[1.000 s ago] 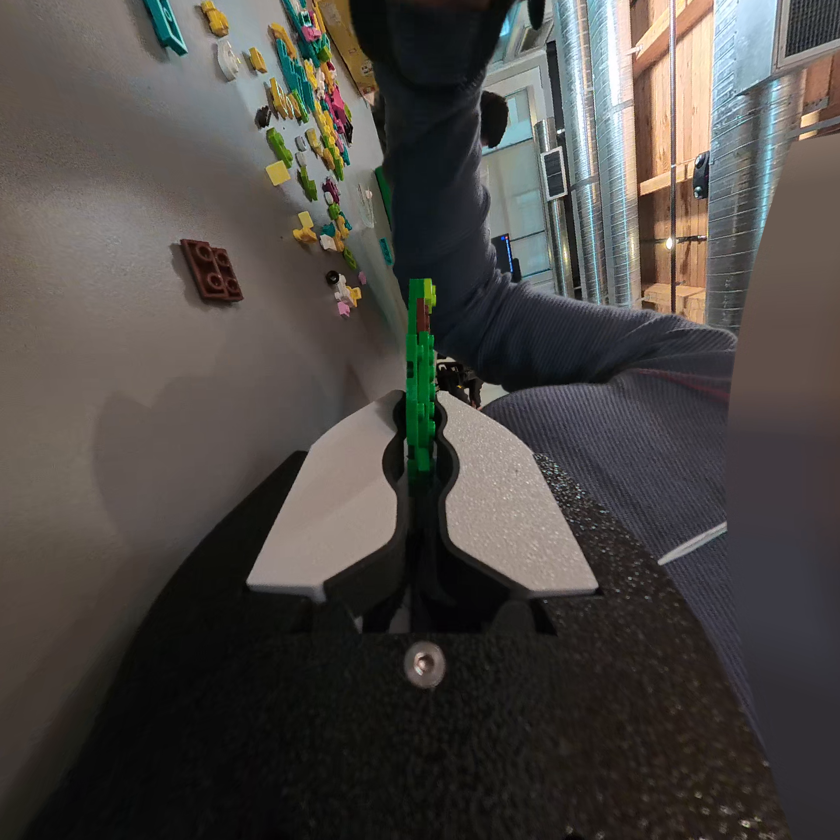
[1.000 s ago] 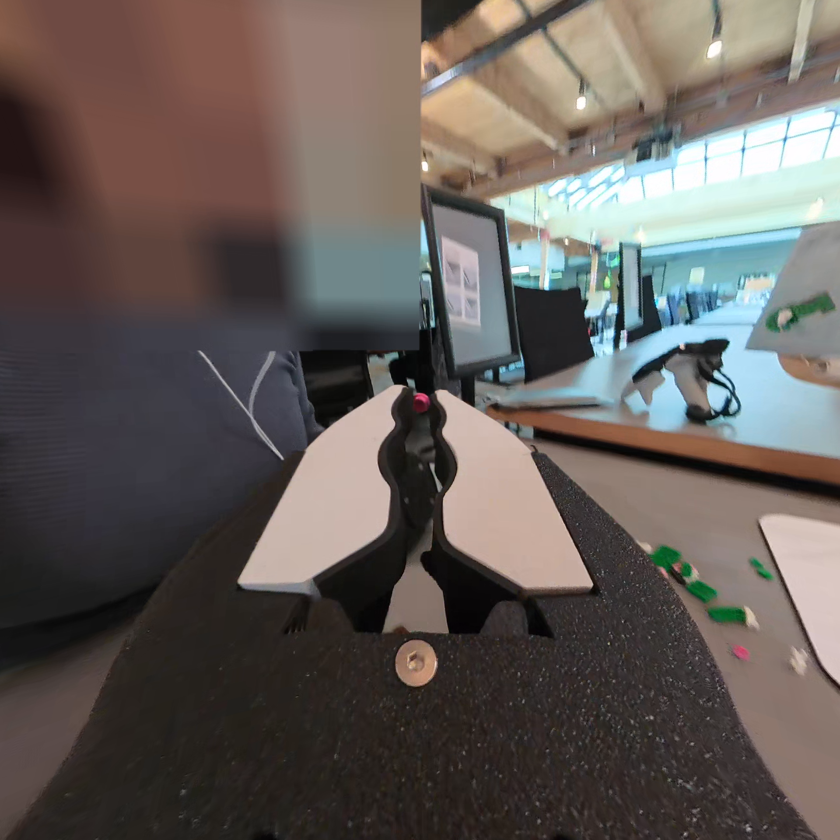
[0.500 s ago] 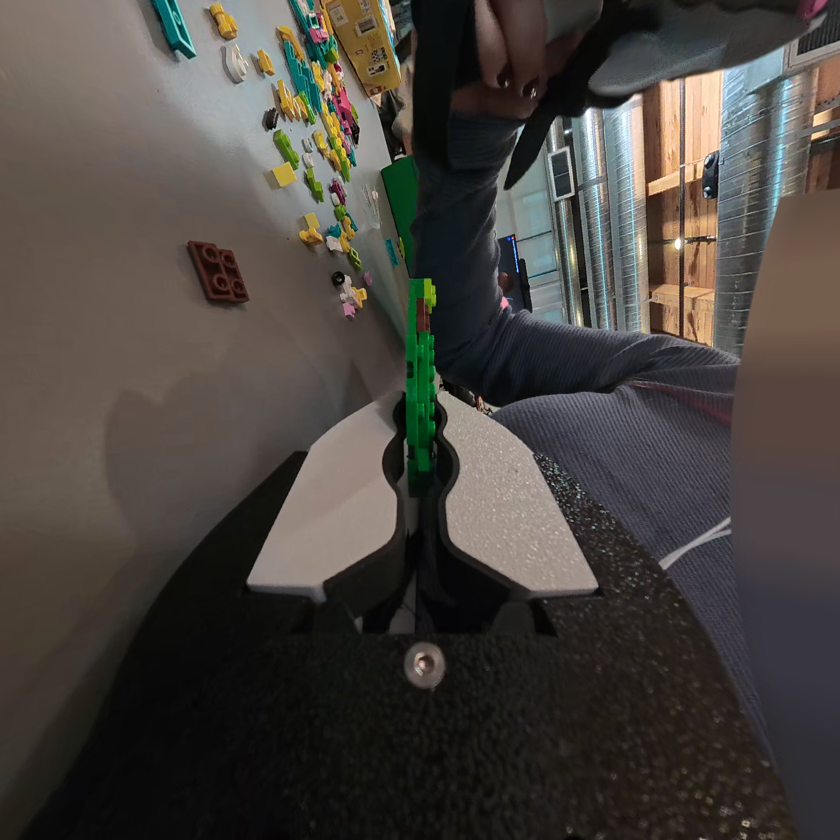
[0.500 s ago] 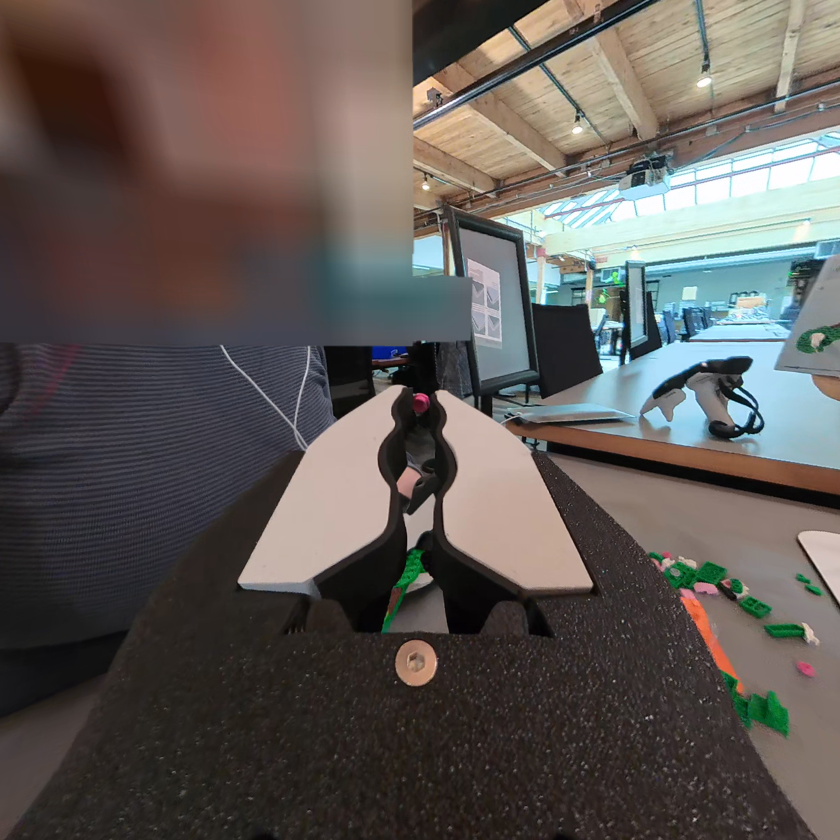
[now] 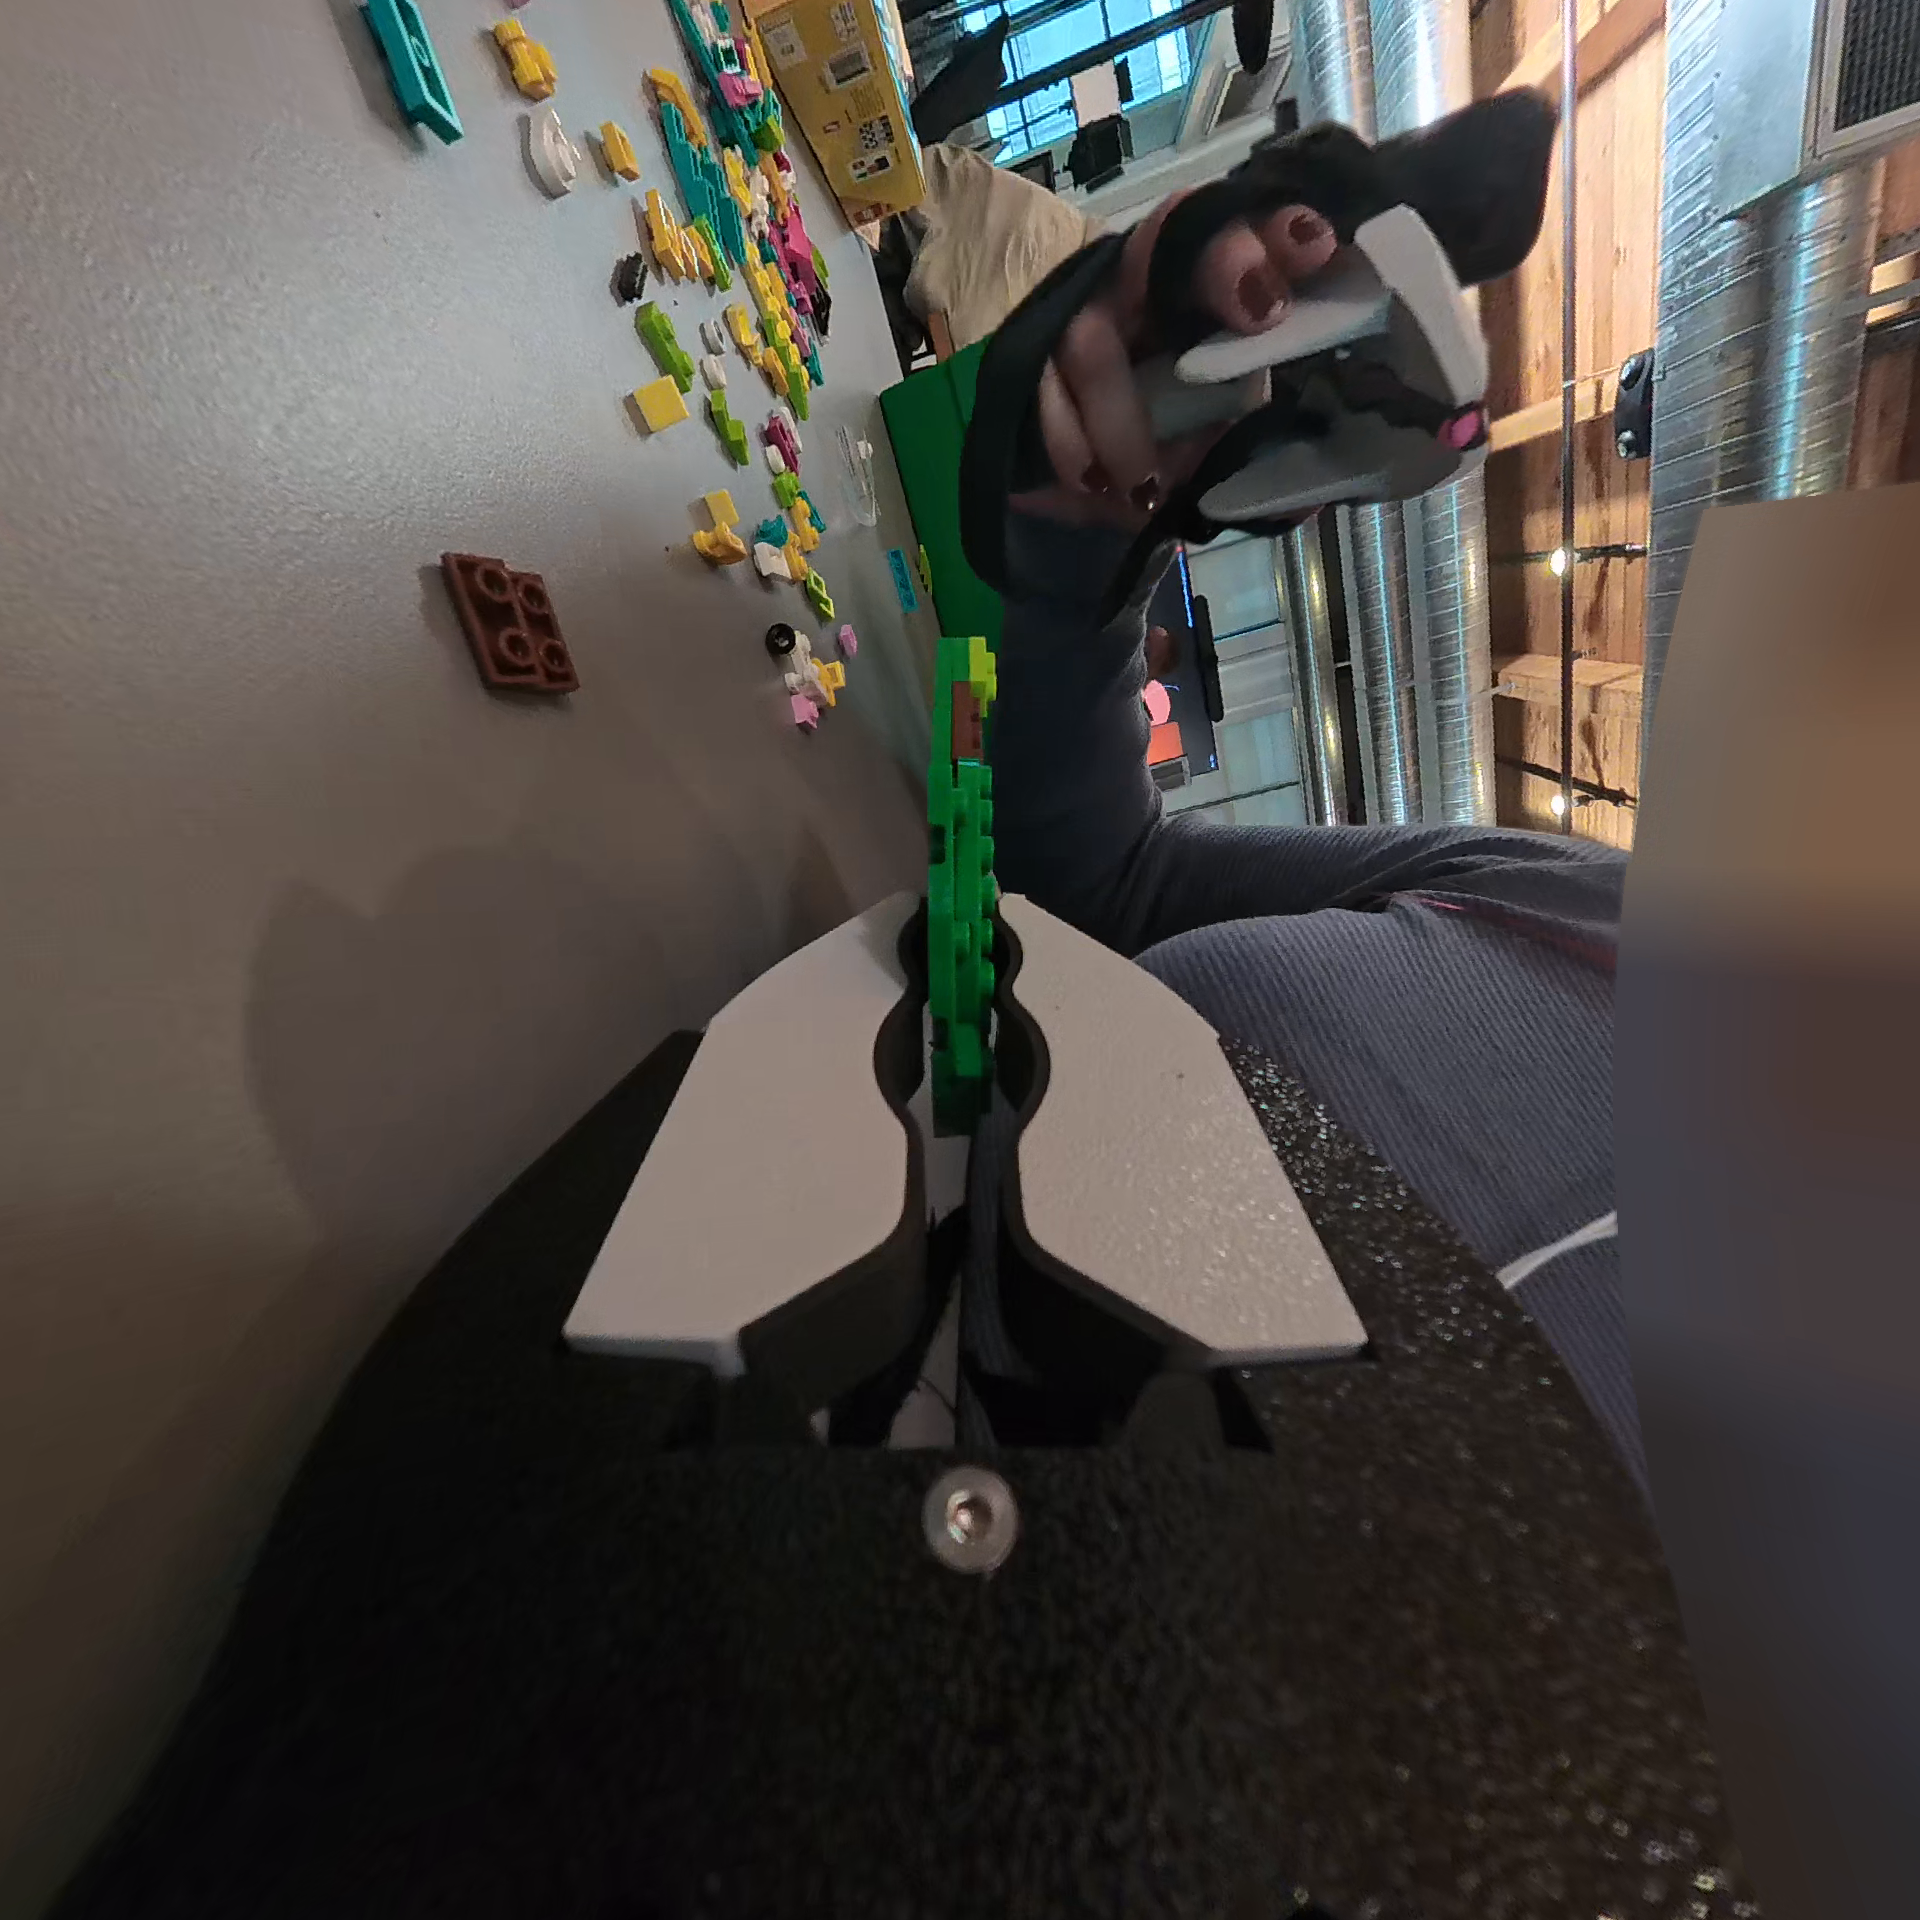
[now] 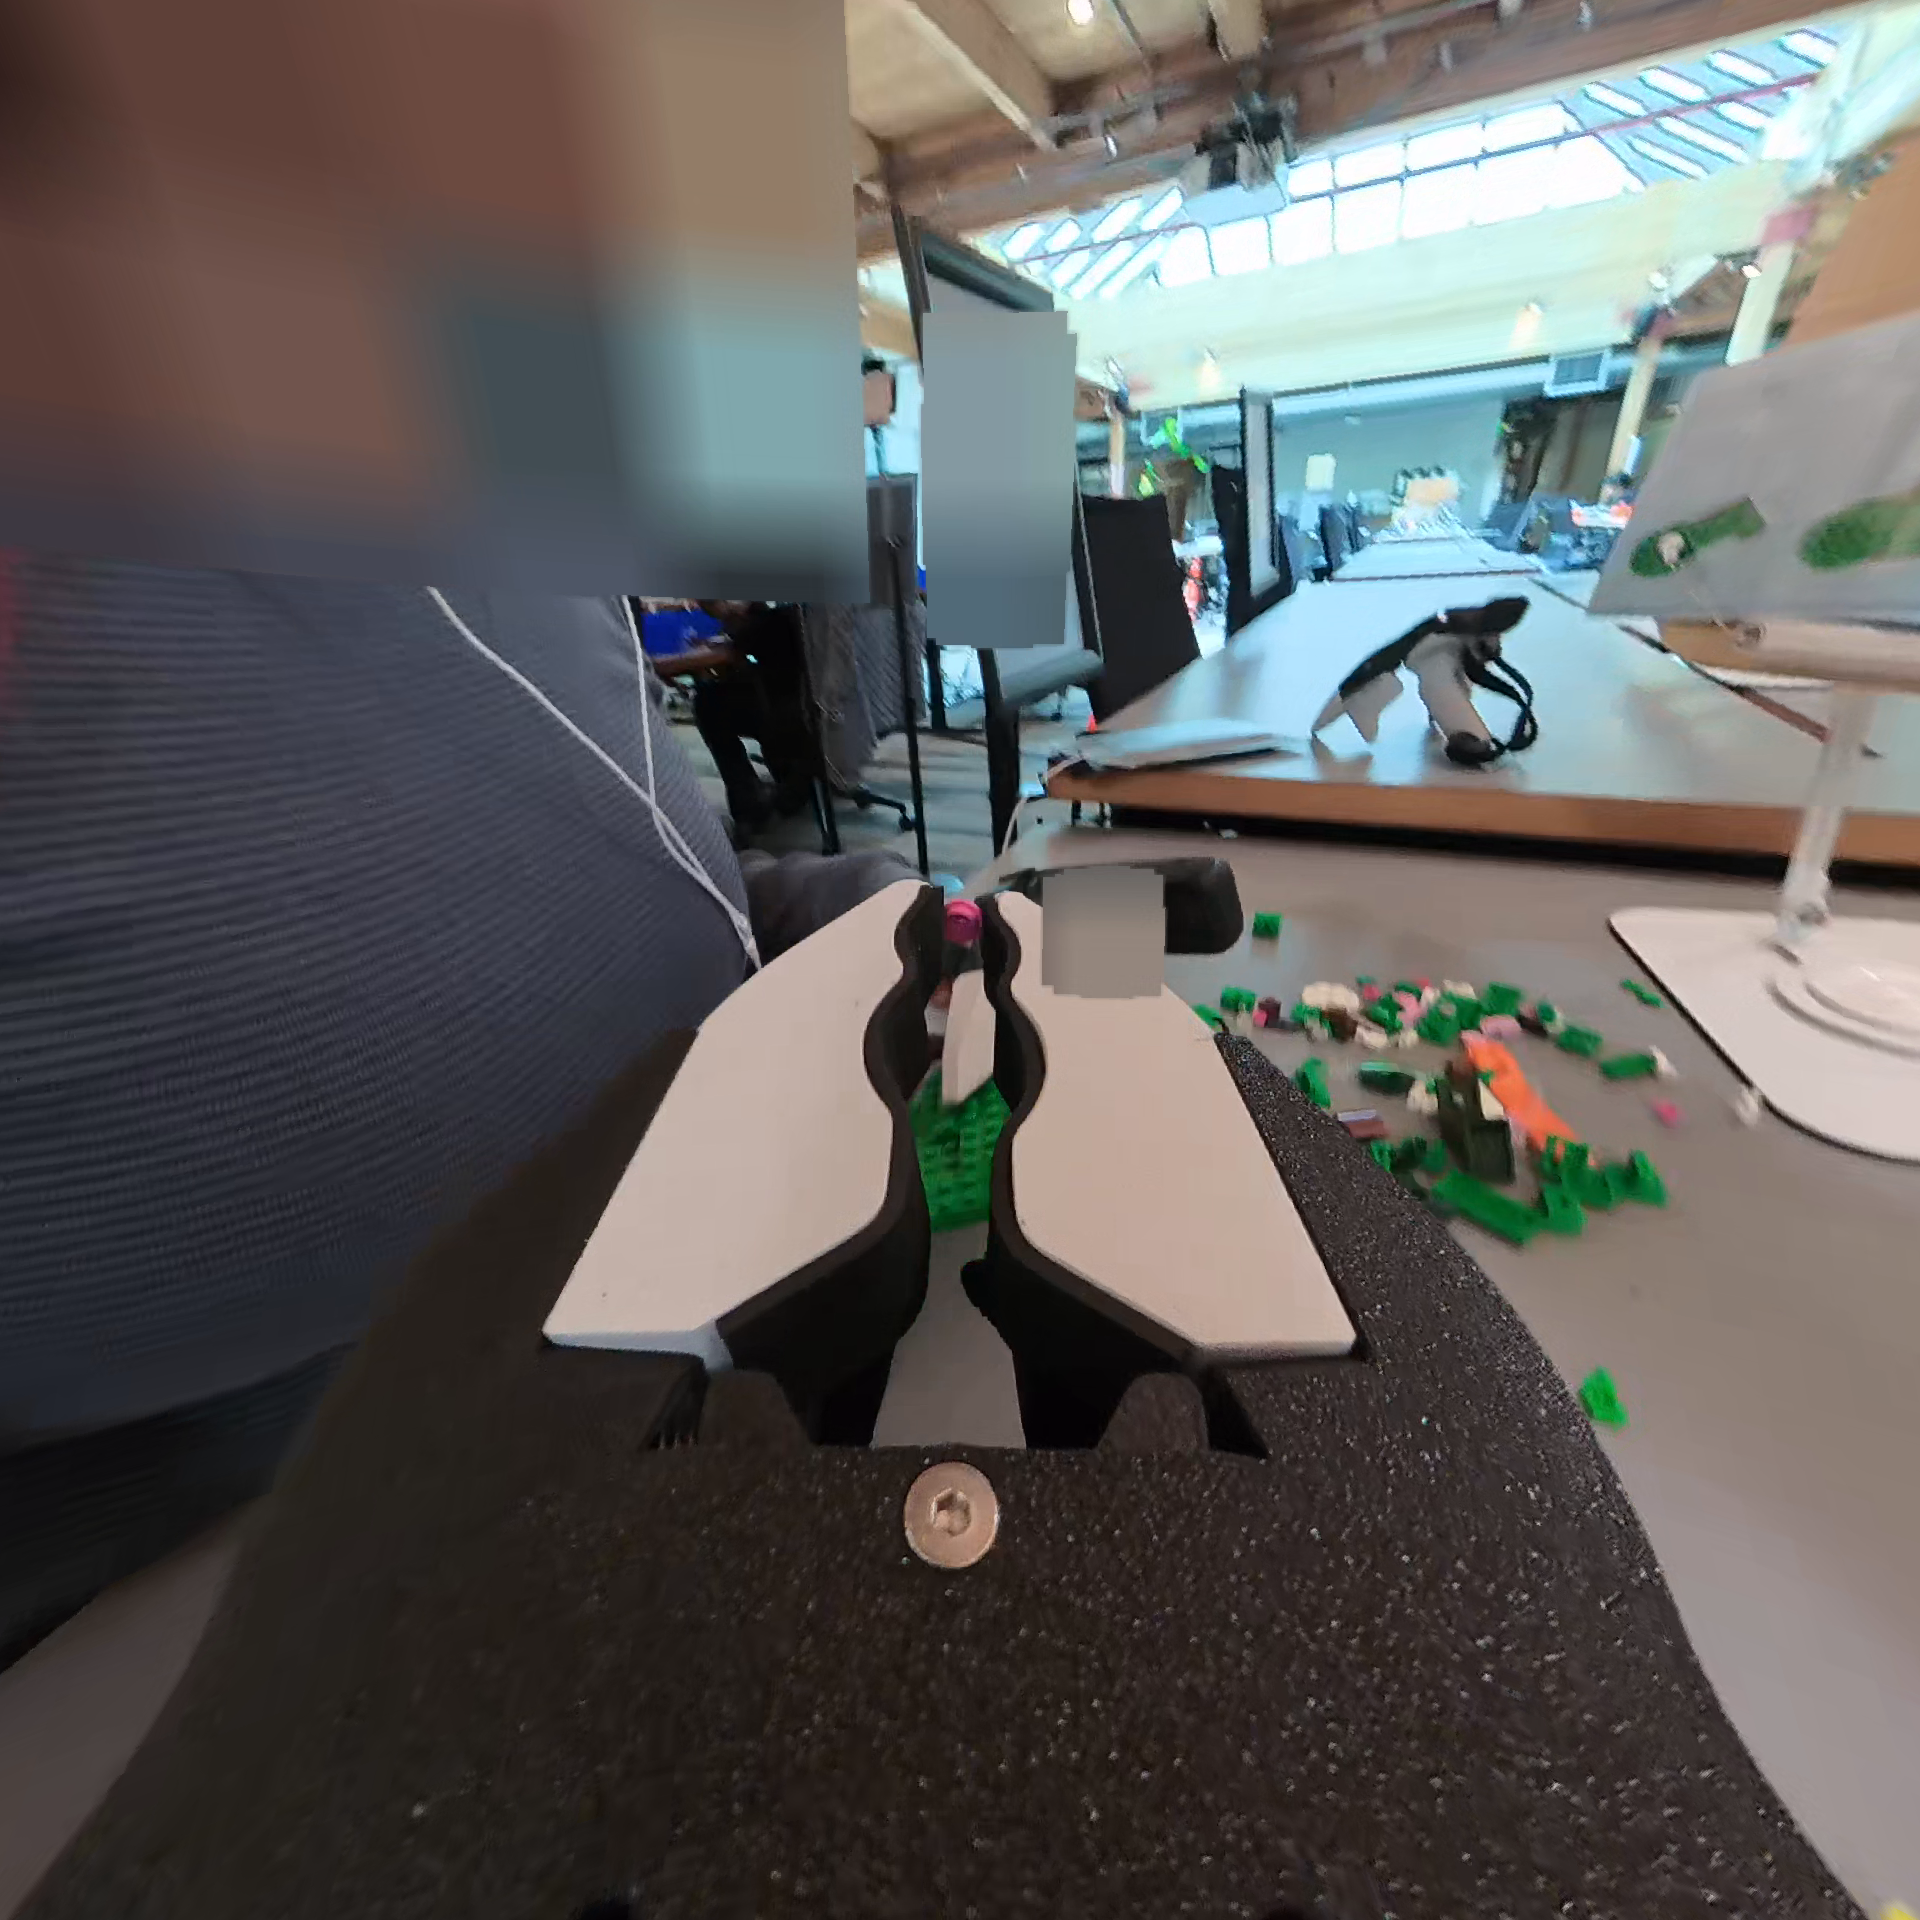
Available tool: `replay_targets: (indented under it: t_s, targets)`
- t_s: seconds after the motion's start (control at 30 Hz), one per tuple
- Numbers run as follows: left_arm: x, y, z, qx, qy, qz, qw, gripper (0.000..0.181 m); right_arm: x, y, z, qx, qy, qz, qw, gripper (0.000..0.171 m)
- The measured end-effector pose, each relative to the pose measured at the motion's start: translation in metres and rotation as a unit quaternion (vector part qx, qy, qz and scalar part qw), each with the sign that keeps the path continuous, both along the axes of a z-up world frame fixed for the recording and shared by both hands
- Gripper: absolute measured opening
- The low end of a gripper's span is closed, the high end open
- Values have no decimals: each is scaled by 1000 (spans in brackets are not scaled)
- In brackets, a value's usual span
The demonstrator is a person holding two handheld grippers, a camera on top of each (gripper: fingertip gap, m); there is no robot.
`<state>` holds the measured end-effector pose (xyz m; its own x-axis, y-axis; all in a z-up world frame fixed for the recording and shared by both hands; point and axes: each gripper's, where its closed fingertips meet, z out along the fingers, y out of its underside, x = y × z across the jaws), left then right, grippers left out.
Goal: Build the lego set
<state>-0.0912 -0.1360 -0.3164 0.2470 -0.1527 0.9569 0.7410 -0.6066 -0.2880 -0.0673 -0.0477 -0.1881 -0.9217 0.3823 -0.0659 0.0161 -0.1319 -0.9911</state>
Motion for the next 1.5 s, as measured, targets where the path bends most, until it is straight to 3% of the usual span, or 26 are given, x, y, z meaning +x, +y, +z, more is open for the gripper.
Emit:
replay_targets:
  t_s: [0.23,0.4,0.5,0.7,0.93,1.33,1.5]
  targets:
    - [0,0,0,1,0,0,1000,8,4,4,-12,30,-30,-22,999,6]
    - [0,0,0,0,1,2,1000,8,-15,12,-49,145,-69,-117,980,6]
    - [0,0,0,0,3,2,1000,8,-10,14,-76,237,-92,-149,956,6]
    - [1,0,-1,-3,5,-2,1000,8,29,6,-137,417,-165,-121,886,6]
    - [1,0,-2,-4,9,-2,1000,8,73,6,-175,537,-221,-83,810,7]
    - [2,0,-2,-5,10,-5,1000,8,85,8,-163,479,-236,-161,830,13]
    - [3,0,-2,-4,9,-7,1000,8,87,9,-163,529,-168,-192,809,7]
